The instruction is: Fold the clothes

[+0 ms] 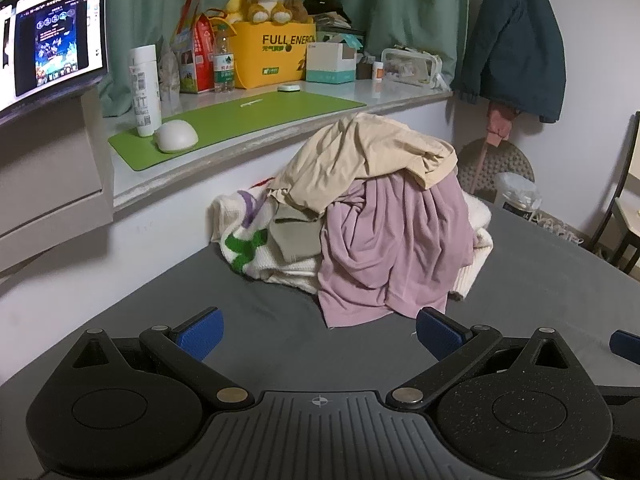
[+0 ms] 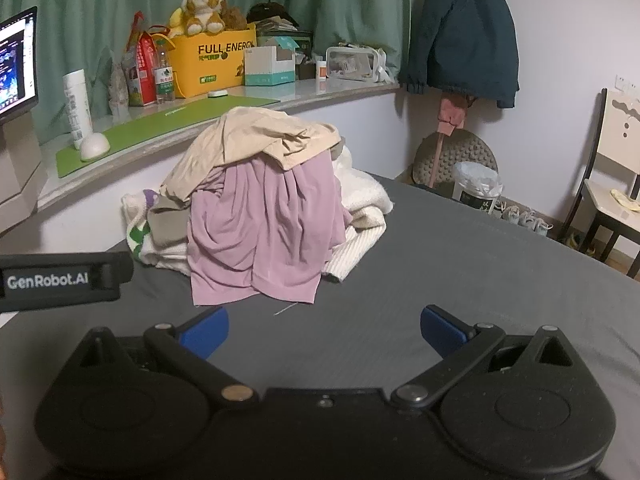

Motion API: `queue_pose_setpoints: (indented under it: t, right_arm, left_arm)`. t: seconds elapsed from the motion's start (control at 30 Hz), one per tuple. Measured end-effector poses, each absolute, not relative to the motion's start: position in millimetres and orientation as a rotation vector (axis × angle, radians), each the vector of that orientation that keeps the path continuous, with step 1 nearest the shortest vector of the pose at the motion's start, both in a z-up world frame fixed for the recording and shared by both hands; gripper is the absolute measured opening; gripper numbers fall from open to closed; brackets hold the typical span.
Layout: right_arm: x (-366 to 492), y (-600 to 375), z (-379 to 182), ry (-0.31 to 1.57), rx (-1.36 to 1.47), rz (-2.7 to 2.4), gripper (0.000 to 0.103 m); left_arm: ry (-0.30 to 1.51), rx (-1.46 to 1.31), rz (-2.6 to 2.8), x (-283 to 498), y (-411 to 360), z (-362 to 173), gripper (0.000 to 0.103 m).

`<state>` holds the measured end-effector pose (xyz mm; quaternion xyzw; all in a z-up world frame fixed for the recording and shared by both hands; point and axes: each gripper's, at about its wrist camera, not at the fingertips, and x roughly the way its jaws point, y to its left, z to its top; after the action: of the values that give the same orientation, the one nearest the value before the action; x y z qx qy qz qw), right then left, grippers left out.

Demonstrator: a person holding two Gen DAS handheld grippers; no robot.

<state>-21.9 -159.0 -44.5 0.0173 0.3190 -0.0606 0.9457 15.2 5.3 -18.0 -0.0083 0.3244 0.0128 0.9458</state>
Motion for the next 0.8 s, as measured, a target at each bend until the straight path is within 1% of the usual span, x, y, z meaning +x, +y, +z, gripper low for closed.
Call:
queue_pose_setpoints:
  t: [0.27,0.47,0.53,0.6,0.63,0.67,0.77,0.8]
  right_arm:
    - [-5,-167,-47,0.624,-0.044,-0.091,0.103]
    - [54,-174,-34,0.571,-0.088,-0.046,0.102]
    - [80,-173,-30,0.559,-0.083,-0.002,0.096]
    - [106,-172,-30,0.553,-0.089,0.022,0.084]
    - [117,-172,-30,0.554,-0.086,0.034,0.079]
    - [128,-172,-31,0.557,-0.08,0.047,0.071]
    - [163,-175,-37,0.58,-0.02,0.098,0.068]
    - [174,-177,-38,0.581,0.019,0.108,0.063]
  left_arm:
    - [0.628,-0.057,0.055,16,14,-18,0.103]
    - [0.612,-0.157,0.106,20,35,-22,0.103]
    - [0.612,-0.185,0.113,23,38,-28,0.103]
    - [0.61,-0.204,0.118,27,39,-35,0.103]
    - [0.599,-0.206,0.123,28,38,-37,0.103]
    - [0.586,-0.208,0.128,29,36,-39,0.103]
    - [0.539,-0.24,0.123,30,32,-46,0.103]
    - [0.53,-0.257,0.117,31,31,-48,0.103]
